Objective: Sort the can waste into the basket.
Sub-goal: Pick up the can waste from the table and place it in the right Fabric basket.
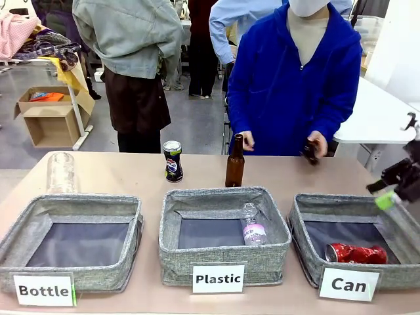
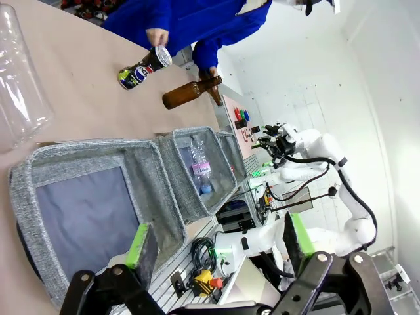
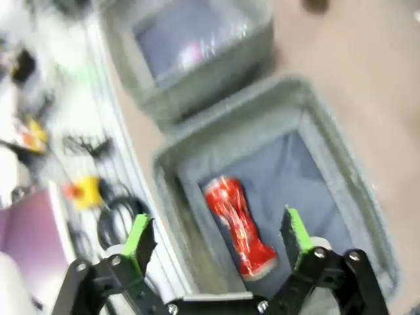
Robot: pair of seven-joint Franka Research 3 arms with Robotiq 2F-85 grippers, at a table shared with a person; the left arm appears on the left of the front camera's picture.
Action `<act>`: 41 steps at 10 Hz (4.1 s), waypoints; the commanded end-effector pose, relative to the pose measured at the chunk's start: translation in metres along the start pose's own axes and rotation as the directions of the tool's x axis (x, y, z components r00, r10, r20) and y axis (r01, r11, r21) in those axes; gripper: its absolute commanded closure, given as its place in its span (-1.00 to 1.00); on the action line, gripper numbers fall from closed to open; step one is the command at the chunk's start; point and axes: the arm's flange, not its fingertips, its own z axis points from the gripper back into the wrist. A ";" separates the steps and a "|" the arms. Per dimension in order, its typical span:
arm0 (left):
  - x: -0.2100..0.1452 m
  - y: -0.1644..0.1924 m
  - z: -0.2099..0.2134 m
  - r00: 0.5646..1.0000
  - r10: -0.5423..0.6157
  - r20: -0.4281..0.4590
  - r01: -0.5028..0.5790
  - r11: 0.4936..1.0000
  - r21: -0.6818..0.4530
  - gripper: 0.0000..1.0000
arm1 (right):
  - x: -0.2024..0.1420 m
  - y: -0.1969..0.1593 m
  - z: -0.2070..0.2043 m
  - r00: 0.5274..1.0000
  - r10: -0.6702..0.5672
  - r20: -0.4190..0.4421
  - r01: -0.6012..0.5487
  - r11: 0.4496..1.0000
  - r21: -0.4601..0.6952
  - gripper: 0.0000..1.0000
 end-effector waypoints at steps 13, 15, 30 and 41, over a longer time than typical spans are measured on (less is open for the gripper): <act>-0.001 0.000 0.002 1.000 -0.022 -0.009 0.022 1.000 -0.006 -1.00 | 0.030 -0.045 -0.005 0.675 -0.620 0.400 0.571 0.782 0.250 -1.00; -0.004 -0.010 0.032 1.000 -0.014 0.002 0.014 0.997 -0.071 -1.00 | 0.030 -0.045 -0.005 0.675 -0.620 0.400 0.571 0.782 0.250 -1.00; -0.002 -0.081 -0.077 0.913 -0.334 -0.234 0.307 0.941 -0.142 -1.00 | 0.030 -0.045 -0.005 0.675 -0.620 0.400 0.571 0.782 0.250 -1.00; 0.013 -0.026 -0.232 0.321 -0.928 -0.190 0.946 0.321 0.031 -1.00 | 0.030 -0.045 -0.005 0.675 -0.620 0.400 0.571 0.782 0.250 -1.00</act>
